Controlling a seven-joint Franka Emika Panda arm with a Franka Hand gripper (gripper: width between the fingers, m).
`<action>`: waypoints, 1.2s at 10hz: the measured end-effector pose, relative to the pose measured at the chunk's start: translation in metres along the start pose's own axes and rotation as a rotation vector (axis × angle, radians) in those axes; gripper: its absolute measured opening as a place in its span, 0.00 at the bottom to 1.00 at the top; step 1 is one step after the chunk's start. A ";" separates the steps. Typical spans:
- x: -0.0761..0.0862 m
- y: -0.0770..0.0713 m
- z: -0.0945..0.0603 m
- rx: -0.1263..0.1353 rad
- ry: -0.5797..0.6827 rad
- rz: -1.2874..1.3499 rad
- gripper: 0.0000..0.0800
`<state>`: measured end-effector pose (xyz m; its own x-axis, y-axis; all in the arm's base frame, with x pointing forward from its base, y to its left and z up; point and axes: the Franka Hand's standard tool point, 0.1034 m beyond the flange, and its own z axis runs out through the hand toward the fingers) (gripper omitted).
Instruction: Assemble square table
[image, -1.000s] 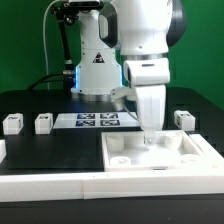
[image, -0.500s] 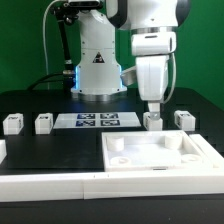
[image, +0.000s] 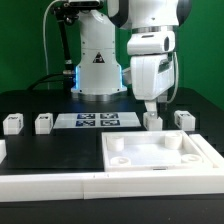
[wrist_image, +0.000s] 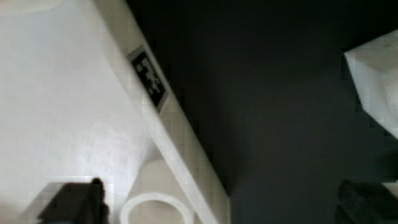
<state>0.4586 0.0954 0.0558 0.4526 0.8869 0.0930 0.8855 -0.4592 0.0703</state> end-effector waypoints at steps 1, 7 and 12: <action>-0.001 -0.006 0.002 -0.002 0.015 0.168 0.81; 0.039 -0.053 0.005 0.039 0.020 0.825 0.81; 0.045 -0.062 0.007 0.055 0.007 0.938 0.81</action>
Offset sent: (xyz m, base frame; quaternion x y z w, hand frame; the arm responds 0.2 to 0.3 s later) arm -0.0179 0.0173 -0.0013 -0.0111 -0.0017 0.3184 0.9479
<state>0.4248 0.1643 0.0486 0.9833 0.1556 0.0940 0.1635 -0.9830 -0.0830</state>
